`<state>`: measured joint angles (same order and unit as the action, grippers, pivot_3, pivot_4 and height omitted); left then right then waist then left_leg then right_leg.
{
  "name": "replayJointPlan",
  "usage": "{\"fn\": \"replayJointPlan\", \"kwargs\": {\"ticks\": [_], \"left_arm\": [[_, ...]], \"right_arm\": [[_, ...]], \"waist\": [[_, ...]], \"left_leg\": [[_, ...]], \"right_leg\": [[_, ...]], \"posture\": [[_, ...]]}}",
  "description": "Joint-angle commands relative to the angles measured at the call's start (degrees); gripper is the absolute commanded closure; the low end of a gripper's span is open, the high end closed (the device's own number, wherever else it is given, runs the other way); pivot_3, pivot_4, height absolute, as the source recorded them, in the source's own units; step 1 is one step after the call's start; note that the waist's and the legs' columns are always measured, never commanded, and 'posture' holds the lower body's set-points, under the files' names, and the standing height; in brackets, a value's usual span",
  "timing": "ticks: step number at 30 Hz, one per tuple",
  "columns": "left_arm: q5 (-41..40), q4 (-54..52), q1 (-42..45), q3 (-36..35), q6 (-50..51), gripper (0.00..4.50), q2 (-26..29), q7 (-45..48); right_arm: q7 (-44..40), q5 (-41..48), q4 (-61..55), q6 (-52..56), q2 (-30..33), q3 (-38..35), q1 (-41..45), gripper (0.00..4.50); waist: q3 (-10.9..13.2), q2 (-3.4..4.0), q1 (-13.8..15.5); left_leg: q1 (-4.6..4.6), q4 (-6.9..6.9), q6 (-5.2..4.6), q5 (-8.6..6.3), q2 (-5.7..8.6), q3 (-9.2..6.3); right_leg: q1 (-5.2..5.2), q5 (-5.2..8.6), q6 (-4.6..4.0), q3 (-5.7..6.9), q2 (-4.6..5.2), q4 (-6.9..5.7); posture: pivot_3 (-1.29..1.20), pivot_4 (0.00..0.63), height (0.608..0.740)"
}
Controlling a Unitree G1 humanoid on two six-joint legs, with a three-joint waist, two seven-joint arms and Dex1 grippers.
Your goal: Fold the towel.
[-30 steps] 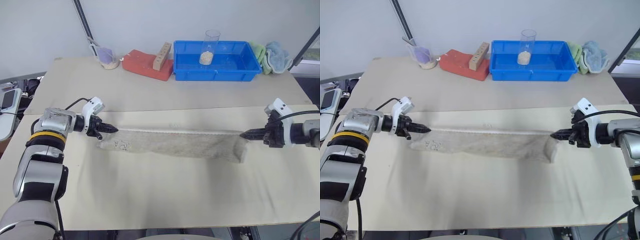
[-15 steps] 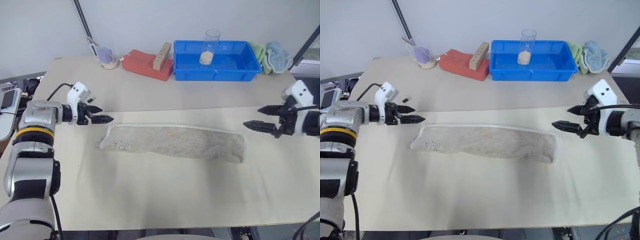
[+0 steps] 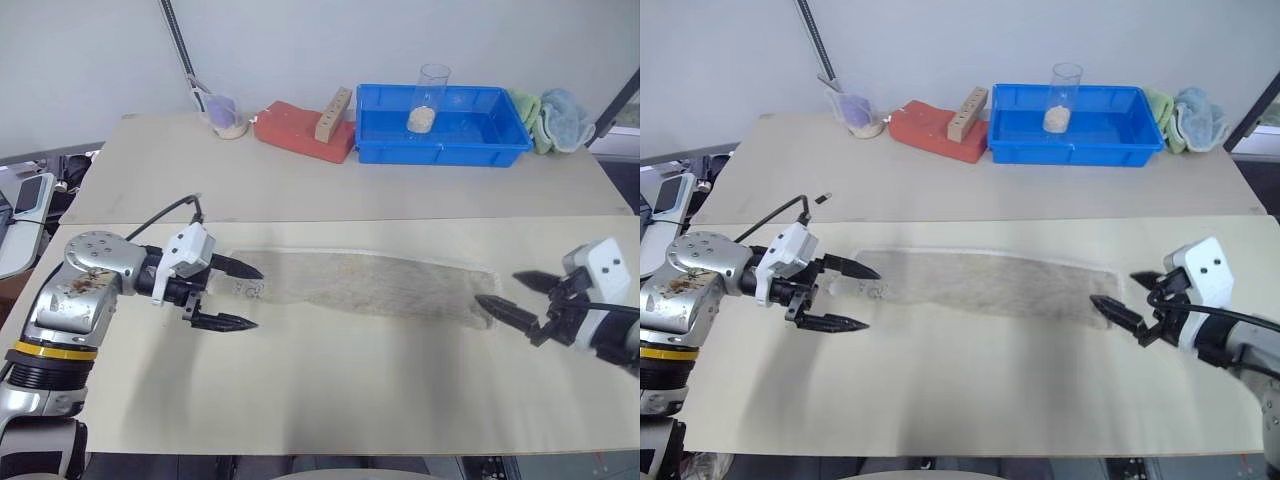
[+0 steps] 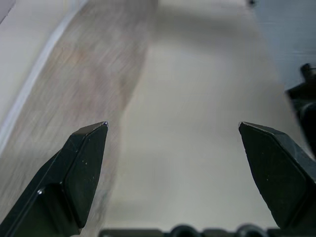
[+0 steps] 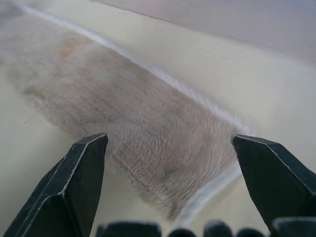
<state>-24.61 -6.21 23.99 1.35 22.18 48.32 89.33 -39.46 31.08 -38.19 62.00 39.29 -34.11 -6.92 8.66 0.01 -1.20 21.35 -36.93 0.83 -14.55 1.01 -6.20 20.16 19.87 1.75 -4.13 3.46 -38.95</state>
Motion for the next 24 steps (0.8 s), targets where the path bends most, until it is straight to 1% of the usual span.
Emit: {"fn": "replayJointPlan", "kwargs": {"ticks": [1,4,10,15,20,22,23,24], "left_arm": [[-4.9,-4.7,-0.1,-1.4,1.9,0.0,-0.5,-0.7],[-5.9,-4.5,0.7,-1.0,1.9,0.0,-0.6,-0.5],[-5.8,-2.8,2.2,0.0,1.1,0.0,-1.2,-0.8],[-5.7,-2.4,2.7,0.2,0.7,0.0,-2.0,-1.0],[-5.5,-2.1,2.7,0.0,0.0,0.0,-2.0,-0.8],[-6.3,-2.3,2.5,-0.6,0.0,0.0,-2.0,-0.6],[-6.6,-2.4,2.3,-0.9,-0.1,0.0,-2.0,-0.4],[-6.8,-2.5,2.3,-1.0,-0.2,0.0,-2.0,-0.2]], "right_arm": [[8.2,2.7,-6.5,7.5,-6.3,-3.8,-1.9,0.1],[13.9,1.8,-6.9,10.5,-11.0,-4.4,-1.8,0.1],[20.7,-0.2,-3.8,9.4,-15.3,-3.3,-0.7,0.1],[22.8,-2.9,1.2,4.5,-15.2,0.7,1.5,0.1],[24.6,-5.1,3.9,2.1,-15.2,4.9,2.7,0.1],[25.0,-5.3,4.0,2.5,-15.3,6.4,2.8,0.61],[25.1,-5.7,3.9,2.3,-15.3,7.7,2.8,0.98],[25.2,-5.9,3.8,2.1,-15.3,8.5,2.8,1.25]], "waist": [[0.0,0.02,0.1],[0.0,0.02,-0.1],[0.0,0.04,-0.4],[0.0,0.04,-1.0],[0.0,0.04,-1.2],[0.0,0.03,-1.2],[0.0,0.03,-1.2],[0.0,0.02,-1.3]], "left_leg": [[0.0,0.03,0.0,0.0,0.01,0.01],[-0.04,0.06,-0.01,0.0,0.02,0.03],[-0.14,0.1,-0.01,0.0,0.04,0.05],[-0.15,0.1,0.0,0.0,0.05,0.05],[-0.16,0.14,-0.01,0.0,0.03,0.05],[-0.16,0.14,-0.01,-0.01,0.03,0.05],[-0.16,0.14,-0.01,0.0,0.03,0.04],[-0.17,0.14,-0.01,0.0,0.03,0.04]], "right_leg": [[0.0,0.0,0.0,-0.02,0.02,0.0],[0.02,0.0,0.0,-0.02,-0.01,0.0],[0.02,0.0,0.0,0.03,-0.08,0.0],[0.02,0.0,0.0,0.02,-0.06,0.01],[0.04,0.0,0.0,0.03,-0.09,0.0],[0.04,0.0,0.0,0.03,-0.09,0.0],[0.04,0.0,0.0,0.03,-0.09,0.0],[0.03,0.0,0.0,0.02,-0.09,0.0]], "posture": [[0.0,0.15,0.74],[0.0,0.15,0.74],[0.0,0.15,0.74],[0.0,0.15,0.74],[0.0,0.15,0.74],[0.0,0.15,0.74],[0.0,0.15,0.74],[0.0,0.15,0.74]]}}
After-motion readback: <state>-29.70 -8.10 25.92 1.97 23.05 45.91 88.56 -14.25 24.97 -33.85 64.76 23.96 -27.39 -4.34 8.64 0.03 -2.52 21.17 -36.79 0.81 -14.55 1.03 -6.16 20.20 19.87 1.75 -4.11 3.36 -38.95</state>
